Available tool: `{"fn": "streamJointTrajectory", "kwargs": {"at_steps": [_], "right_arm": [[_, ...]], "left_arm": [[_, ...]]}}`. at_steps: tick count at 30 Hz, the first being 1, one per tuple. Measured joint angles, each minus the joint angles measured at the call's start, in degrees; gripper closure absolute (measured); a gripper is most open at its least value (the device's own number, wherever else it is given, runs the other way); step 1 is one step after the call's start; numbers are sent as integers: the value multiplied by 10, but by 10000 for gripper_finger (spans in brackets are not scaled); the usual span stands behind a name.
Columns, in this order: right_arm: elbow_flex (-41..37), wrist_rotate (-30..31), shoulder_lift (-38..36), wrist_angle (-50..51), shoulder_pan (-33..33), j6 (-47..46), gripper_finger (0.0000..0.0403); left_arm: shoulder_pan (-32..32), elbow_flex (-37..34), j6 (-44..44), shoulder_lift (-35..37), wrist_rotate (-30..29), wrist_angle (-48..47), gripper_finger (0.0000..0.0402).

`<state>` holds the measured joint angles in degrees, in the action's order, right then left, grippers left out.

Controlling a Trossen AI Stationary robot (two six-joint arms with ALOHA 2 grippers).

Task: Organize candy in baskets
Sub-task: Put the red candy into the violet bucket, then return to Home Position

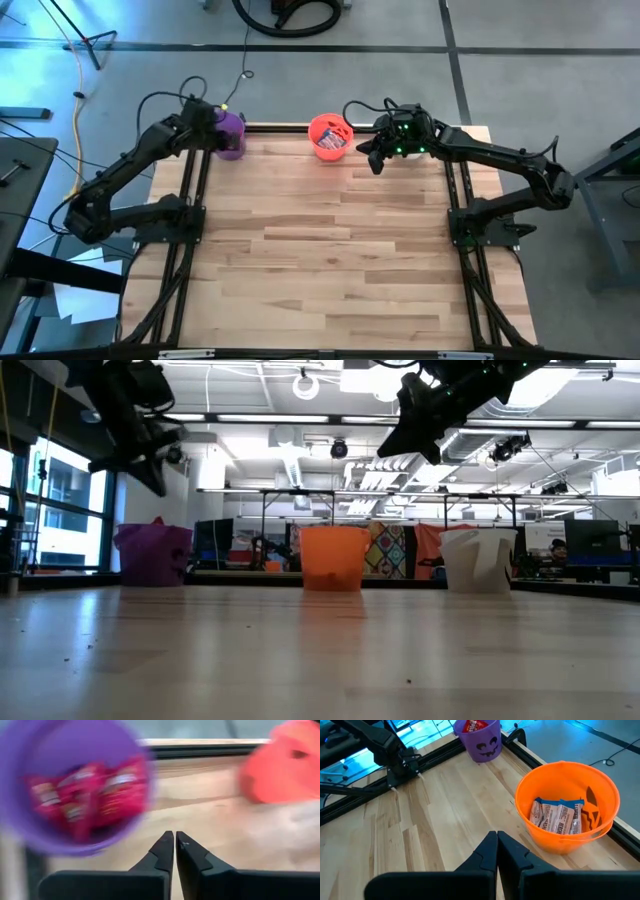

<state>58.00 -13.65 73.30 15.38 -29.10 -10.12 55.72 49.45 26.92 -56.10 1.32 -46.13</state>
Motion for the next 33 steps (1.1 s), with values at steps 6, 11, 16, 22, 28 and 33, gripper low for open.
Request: {"fn": "streamJointTrajectory", "kwargs": {"at_steps": [6, 11, 16, 22, 28, 33], "right_arm": [[0, 0, 0, 0, 0, 1, 403], [0, 0, 0, 0, 0, 0, 403], [0, 0, 0, 2, 0, -6, 403], [0, 0, 0, 0, 0, -8, 403], [0, 0, -10, -16, -2, 0, 403], [0, 0, -35, -21, -2, 19, 403]], "left_arm": [[-56, 1, 40, -49, -114, 29, 401], [-10, 1, 45, -142, -116, 12, 401], [9, 5, 44, -211, -108, 37, 401], [17, 6, 40, -225, -84, 86, 401], [3, 6, 30, -169, -103, 106, 401], [-47, 4, 22, -103, -110, 128, 401]]}}
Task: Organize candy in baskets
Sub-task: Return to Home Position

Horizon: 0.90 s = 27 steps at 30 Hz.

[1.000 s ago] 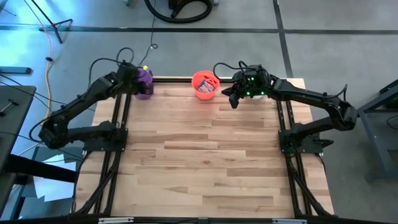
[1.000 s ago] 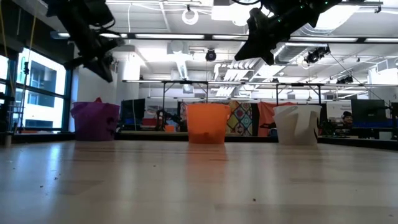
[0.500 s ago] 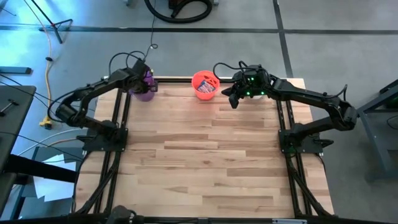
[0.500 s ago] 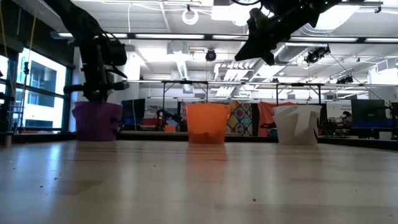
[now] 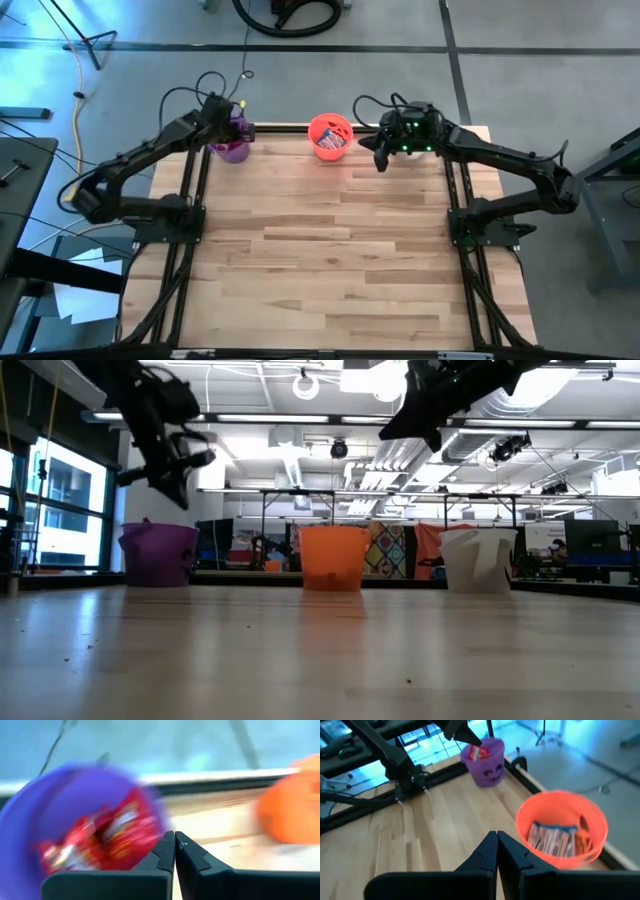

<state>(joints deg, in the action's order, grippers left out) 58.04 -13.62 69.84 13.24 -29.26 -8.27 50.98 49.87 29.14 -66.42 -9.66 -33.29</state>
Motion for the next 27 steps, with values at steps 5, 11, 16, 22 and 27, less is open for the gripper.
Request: {"fn": "streamJointTrajectory", "kwargs": {"at_steps": [5, 11, 16, 22, 27], "right_arm": [[-49, 1, -39, -76, 19, 49, 403], [-178, 3, -97, -221, 40, 8, 403], [-259, 2, -146, -251, 47, -4, 403], [-311, 18, -245, -214, 33, 31, 403], [-361, 44, -336, -177, 20, 43, 403]], "left_arm": [[-99, -28, -54, 65, 0, 123, 401], [-239, -90, -131, 91, 33, 359, 401], [-323, -148, -206, 63, 48, 517, 401], [-366, -154, -236, 67, 89, 471, 401], [-381, -155, -249, 76, 90, 409, 401]]}}
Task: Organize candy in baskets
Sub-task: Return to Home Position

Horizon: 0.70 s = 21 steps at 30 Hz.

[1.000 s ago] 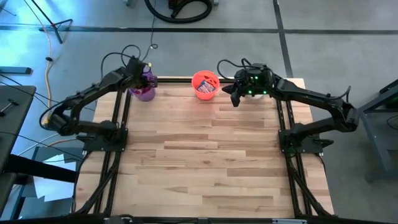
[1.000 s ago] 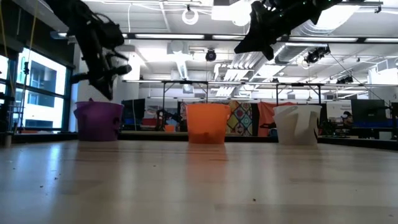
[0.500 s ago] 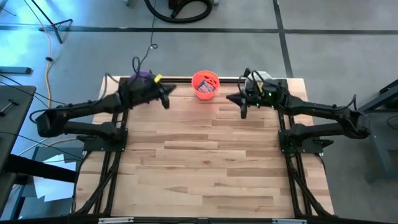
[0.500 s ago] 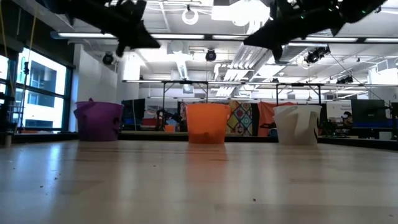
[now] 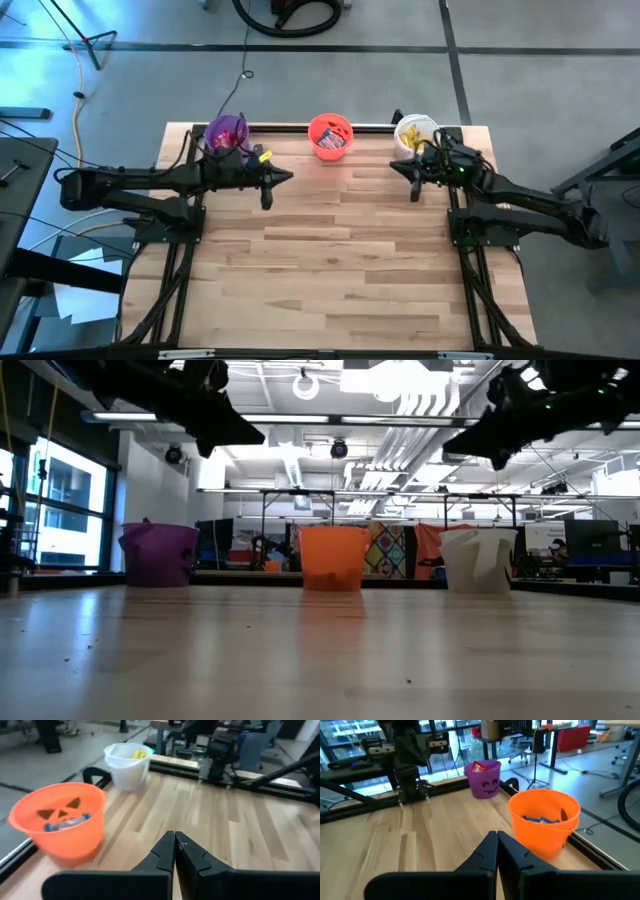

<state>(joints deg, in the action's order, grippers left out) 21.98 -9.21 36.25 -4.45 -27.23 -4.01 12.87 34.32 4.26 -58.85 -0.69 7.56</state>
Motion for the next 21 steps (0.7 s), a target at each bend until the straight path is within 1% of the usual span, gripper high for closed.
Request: {"fn": "streamJointTrajectory", "kwargs": {"at_steps": [2, 5, 9, 14, 16, 18, 21], "right_arm": [[-24, 0, -33, 1, -1, -3, 403], [-62, 0, -83, 4, -1, -23, 403], [-104, -1, -159, 11, -1, -30, 403], [-135, -2, -246, 46, -1, -27, 403], [-145, -2, -276, 74, -1, -37, 403], [-152, -3, -306, 97, -1, -48, 403], [-159, -5, -354, 97, -1, -47, 403]], "left_arm": [[-10, -19, 0, 1, 0, 37, 401], [-24, -81, 13, 4, -6, 123, 401], [-35, -151, 26, 47, -28, 196, 401], [-50, -202, 13, 163, -35, 140, 401], [-60, -219, 17, 218, -47, 92, 401], [-71, -235, 21, 276, -64, 65, 401], [-88, -257, 21, 366, -90, 21, 401]]}}
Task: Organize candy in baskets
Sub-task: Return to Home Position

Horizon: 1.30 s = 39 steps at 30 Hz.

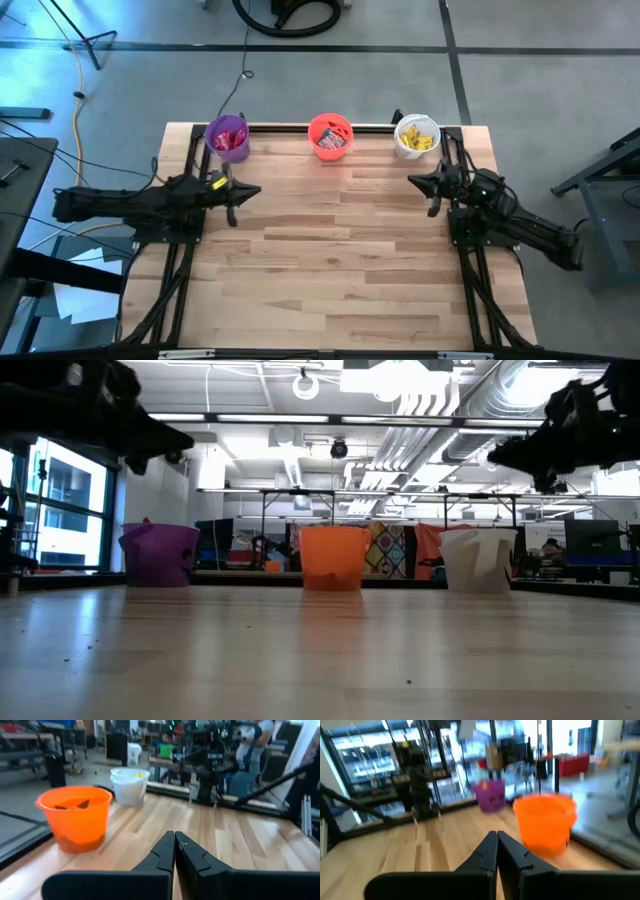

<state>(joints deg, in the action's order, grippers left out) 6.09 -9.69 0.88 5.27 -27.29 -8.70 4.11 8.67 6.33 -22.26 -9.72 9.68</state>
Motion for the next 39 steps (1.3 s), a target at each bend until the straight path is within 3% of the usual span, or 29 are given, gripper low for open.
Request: {"fn": "streamJointTrajectory", "kwargs": {"at_steps": [8, 13, 19, 39], "right_arm": [[-55, 15, -9, -85, 0, 8, 403], [-55, 39, -9, -73, 4, 3, 403], [-55, 116, -6, -69, 4, 10, 403], [-55, 99, 2, -60, 4, 27, 403]], "left_arm": [[-30, -44, 7, 220, -70, -139, 401], [-47, -54, 6, 218, -115, -135, 401], [-49, -63, 5, 215, -150, -111, 401], [-44, -63, 40, 194, -141, -111, 401]]}}
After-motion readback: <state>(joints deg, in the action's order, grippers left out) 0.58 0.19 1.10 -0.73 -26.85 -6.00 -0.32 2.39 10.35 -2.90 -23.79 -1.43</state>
